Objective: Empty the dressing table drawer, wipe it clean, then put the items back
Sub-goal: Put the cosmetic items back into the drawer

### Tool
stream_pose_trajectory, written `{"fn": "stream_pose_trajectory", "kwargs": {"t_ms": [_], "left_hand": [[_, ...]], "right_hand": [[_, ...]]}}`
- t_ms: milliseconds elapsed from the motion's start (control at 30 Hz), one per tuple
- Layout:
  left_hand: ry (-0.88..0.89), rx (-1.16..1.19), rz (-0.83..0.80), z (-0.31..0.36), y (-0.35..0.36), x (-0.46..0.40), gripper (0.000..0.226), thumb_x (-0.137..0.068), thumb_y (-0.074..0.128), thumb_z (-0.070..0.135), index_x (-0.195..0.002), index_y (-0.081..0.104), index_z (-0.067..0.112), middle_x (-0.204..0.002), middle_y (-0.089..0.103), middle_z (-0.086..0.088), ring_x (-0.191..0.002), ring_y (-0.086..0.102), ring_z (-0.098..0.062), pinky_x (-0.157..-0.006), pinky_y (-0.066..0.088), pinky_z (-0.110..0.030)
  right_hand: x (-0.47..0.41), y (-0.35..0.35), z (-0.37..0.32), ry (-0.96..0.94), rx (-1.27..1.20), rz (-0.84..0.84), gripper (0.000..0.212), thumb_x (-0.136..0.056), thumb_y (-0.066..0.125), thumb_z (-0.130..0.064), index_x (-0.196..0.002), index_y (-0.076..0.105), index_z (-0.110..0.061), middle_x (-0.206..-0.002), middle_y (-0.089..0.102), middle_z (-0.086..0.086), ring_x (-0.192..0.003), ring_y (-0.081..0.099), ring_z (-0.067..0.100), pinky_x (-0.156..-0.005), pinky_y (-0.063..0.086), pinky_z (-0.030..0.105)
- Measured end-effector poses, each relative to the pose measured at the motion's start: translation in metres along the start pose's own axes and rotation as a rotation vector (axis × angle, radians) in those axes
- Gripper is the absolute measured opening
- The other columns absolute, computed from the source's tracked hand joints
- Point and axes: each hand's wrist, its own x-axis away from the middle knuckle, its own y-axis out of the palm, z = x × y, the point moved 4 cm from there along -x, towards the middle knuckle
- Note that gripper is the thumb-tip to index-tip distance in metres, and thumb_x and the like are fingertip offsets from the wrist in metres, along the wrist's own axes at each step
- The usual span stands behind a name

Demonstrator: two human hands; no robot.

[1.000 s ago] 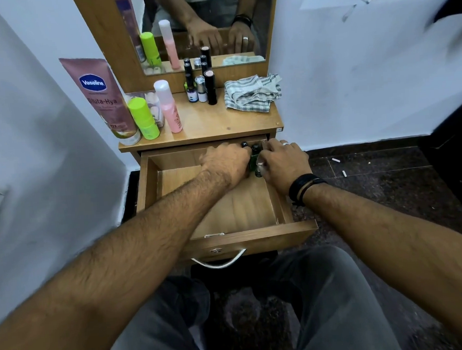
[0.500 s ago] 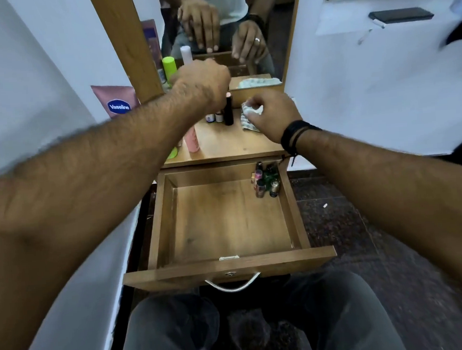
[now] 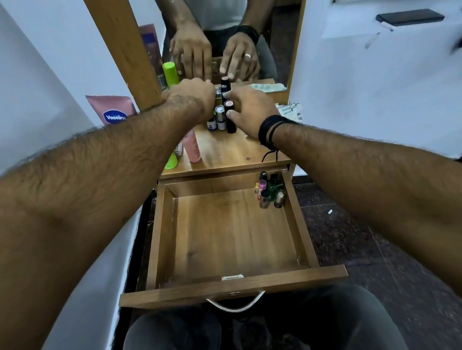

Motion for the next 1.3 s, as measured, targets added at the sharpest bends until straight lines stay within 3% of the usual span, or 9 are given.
{"fn": "stream_pose_trajectory", "kwargs": {"t_ms": [167, 300, 433, 533, 700, 900, 967, 1133, 1300], "left_hand": [[0.019, -0.005, 0.013, 0.005, 0.003, -0.004, 0.025, -0.098, 0.061, 0.017, -0.121, 0.062, 0.007, -0.098, 0.05, -0.012, -0.104, 0.062, -0.036, -0.072, 0.047, -0.045], [0.013, 0.012, 0.009, 0.005, 0.006, -0.005, 0.025, -0.098, 0.062, 0.017, -0.121, 0.062, 0.007, -0.096, 0.051, -0.012, -0.088, 0.054, -0.032, -0.072, 0.05, -0.046], [-0.01, 0.055, 0.044, 0.005, 0.007, -0.006, 0.026, -0.097, 0.063, 0.016, -0.122, 0.062, 0.009, -0.096, 0.051, -0.012, -0.087, 0.052, -0.03, -0.069, 0.049, -0.046], [-0.026, 0.099, 0.043, 0.005, 0.006, -0.007, 0.025, -0.096, 0.066, 0.016, -0.12, 0.062, 0.011, -0.096, 0.051, -0.012, -0.09, 0.053, -0.033, -0.078, 0.053, -0.056], [-0.046, 0.086, 0.044, 0.006, 0.0, -0.003, 0.026, -0.095, 0.067, 0.021, -0.119, 0.062, 0.013, -0.102, 0.049, -0.013, -0.114, 0.052, -0.044, -0.096, 0.04, -0.064], [-0.046, 0.058, 0.092, 0.004, -0.026, 0.021, 0.026, -0.094, 0.068, 0.029, -0.117, 0.065, 0.017, -0.122, 0.053, -0.015, -0.119, 0.045, -0.048, -0.096, 0.041, -0.064], [-0.012, 0.047, 0.138, 0.009, -0.042, 0.037, 0.026, -0.095, 0.066, 0.03, -0.118, 0.065, 0.017, -0.125, 0.054, -0.017, -0.121, 0.045, -0.047, -0.099, 0.039, -0.061], [0.111, 0.019, 0.223, 0.036, -0.065, 0.087, 0.023, -0.091, 0.067, 0.03, -0.112, 0.066, 0.02, -0.111, 0.057, -0.012, -0.117, 0.05, -0.041, -0.096, 0.04, -0.056], [0.245, 0.096, 0.146, 0.071, -0.04, 0.126, 0.017, -0.088, 0.07, 0.032, -0.104, 0.068, 0.026, -0.099, 0.062, -0.002, -0.101, 0.06, -0.032, -0.087, 0.045, -0.052]], "right_hand": [[-0.003, 0.003, 0.0, -0.027, 0.066, 0.001, 0.033, -0.093, 0.06, -0.028, -0.126, 0.064, -0.022, -0.129, 0.06, 0.001, -0.12, 0.055, 0.021, -0.1, 0.044, 0.036], [-0.003, 0.003, -0.002, -0.041, 0.068, 0.027, 0.025, -0.093, 0.062, -0.027, -0.116, 0.066, -0.019, -0.123, 0.061, 0.002, -0.114, 0.056, 0.021, -0.097, 0.046, 0.036], [-0.003, 0.004, -0.003, -0.014, 0.046, 0.042, 0.02, -0.092, 0.064, -0.026, -0.111, 0.063, -0.019, -0.117, 0.062, 0.003, -0.108, 0.057, 0.021, -0.093, 0.048, 0.037], [-0.004, 0.006, -0.001, 0.019, 0.017, 0.052, 0.018, -0.092, 0.064, -0.024, -0.109, 0.063, -0.02, -0.113, 0.065, 0.003, -0.104, 0.058, 0.022, -0.089, 0.048, 0.037], [0.0, 0.006, -0.001, 0.03, -0.021, 0.082, 0.013, -0.091, 0.064, -0.023, -0.104, 0.063, -0.021, -0.104, 0.065, 0.001, -0.097, 0.059, 0.021, -0.083, 0.05, 0.037], [0.019, -0.021, -0.003, 0.047, -0.094, 0.128, 0.016, -0.085, 0.068, -0.022, -0.101, 0.068, -0.022, -0.103, 0.069, -0.002, -0.097, 0.061, 0.018, -0.081, 0.05, 0.032], [0.034, -0.037, -0.003, 0.057, -0.087, 0.129, 0.017, -0.085, 0.067, -0.022, -0.101, 0.07, -0.021, -0.104, 0.07, -0.002, -0.098, 0.062, 0.016, -0.077, 0.045, 0.025], [0.093, -0.066, 0.0, 0.066, -0.004, -0.04, 0.016, -0.083, 0.066, -0.018, -0.097, 0.075, -0.017, -0.102, 0.072, 0.003, -0.098, 0.062, 0.022, -0.077, 0.044, 0.026], [0.137, -0.054, 0.014, 0.112, 0.107, -0.251, 0.02, -0.08, 0.069, -0.019, -0.1, 0.073, -0.02, -0.104, 0.071, 0.003, -0.1, 0.061, 0.025, -0.076, 0.041, 0.026]]}}
